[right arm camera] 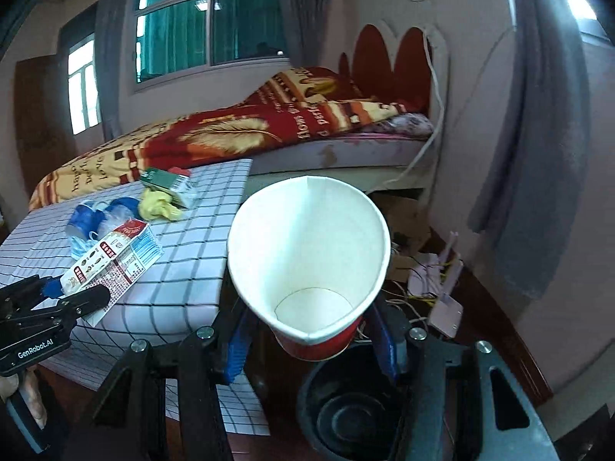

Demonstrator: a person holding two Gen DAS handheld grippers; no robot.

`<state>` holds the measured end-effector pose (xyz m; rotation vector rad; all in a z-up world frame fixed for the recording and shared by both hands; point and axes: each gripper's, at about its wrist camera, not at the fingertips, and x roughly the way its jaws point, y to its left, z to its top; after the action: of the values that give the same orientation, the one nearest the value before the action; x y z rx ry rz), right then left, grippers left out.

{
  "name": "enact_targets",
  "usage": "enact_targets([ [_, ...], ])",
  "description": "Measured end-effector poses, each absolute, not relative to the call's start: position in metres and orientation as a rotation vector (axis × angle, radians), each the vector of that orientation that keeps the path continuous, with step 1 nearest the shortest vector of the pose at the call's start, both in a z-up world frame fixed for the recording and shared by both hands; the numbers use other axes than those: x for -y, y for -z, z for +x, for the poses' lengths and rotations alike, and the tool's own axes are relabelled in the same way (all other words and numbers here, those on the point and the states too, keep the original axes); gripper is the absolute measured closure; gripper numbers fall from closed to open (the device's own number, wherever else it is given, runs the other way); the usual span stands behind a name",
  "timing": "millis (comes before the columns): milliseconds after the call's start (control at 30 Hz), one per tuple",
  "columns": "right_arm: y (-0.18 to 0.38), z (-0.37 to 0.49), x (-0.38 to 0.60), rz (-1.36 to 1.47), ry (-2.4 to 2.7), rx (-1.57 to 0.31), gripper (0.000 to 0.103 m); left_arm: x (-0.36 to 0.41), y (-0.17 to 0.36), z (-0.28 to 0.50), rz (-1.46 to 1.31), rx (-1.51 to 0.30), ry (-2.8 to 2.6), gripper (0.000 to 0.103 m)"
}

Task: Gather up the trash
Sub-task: 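Carry carton and cup to the black bin and open both grippers over it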

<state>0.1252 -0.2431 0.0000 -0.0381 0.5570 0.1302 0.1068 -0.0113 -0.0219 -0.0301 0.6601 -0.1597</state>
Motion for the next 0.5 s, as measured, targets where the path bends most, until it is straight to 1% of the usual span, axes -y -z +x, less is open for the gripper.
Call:
enact_targets([
  [233,0.019,0.119,0.283,-0.037,-0.089,-0.592,0.047,0.058,0.034,0.11,-0.005,-0.694,0.273,0.05],
  [500,0.062,0.122,0.324,-0.052,-0.076,-0.683,0.047,0.117,0.072,0.12,0.032,-0.791,0.411,0.05],
])
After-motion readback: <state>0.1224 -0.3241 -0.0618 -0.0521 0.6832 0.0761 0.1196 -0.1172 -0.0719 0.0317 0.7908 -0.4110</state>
